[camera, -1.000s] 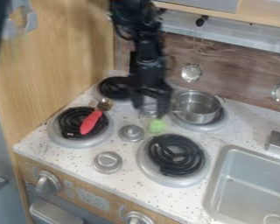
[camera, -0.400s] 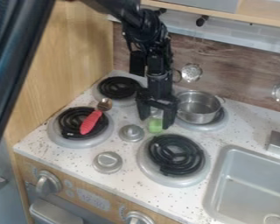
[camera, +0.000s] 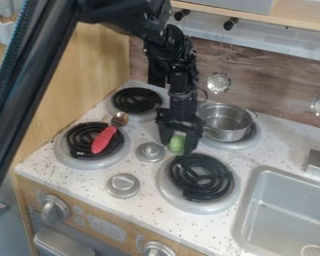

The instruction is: Move the green object in the center of the burner

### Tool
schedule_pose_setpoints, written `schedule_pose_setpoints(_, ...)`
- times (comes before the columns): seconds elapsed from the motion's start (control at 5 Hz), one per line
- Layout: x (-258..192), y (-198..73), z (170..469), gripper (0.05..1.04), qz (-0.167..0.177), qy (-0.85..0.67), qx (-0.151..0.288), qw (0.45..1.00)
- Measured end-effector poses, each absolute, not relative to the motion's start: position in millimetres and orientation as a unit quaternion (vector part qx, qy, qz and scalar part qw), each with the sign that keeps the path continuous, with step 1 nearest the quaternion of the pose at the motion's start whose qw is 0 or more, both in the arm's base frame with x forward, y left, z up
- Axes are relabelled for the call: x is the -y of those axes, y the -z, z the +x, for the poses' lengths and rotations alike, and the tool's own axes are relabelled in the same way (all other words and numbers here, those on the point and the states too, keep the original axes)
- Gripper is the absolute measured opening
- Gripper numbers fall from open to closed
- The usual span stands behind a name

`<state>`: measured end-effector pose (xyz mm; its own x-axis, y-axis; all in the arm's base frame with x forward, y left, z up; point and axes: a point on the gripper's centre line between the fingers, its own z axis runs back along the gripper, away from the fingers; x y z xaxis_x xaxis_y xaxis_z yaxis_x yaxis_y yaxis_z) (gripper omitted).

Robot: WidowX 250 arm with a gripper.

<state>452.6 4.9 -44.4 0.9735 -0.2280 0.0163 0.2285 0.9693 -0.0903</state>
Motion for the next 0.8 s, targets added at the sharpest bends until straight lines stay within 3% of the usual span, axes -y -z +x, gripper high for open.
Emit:
schedule_pose_setpoints(0.2,-5.8,44.2,454.6,0.535,-0.044,0.114,0.0,0.993)
schedule_pose_setpoints(0.6,-5.5,43.0,454.3,0.533,-0.049,0.125,0.004,0.991)
schedule_pose_setpoints(0.8,-23.6,27.6,452.8,0.532,-0.047,0.103,0.025,0.993)
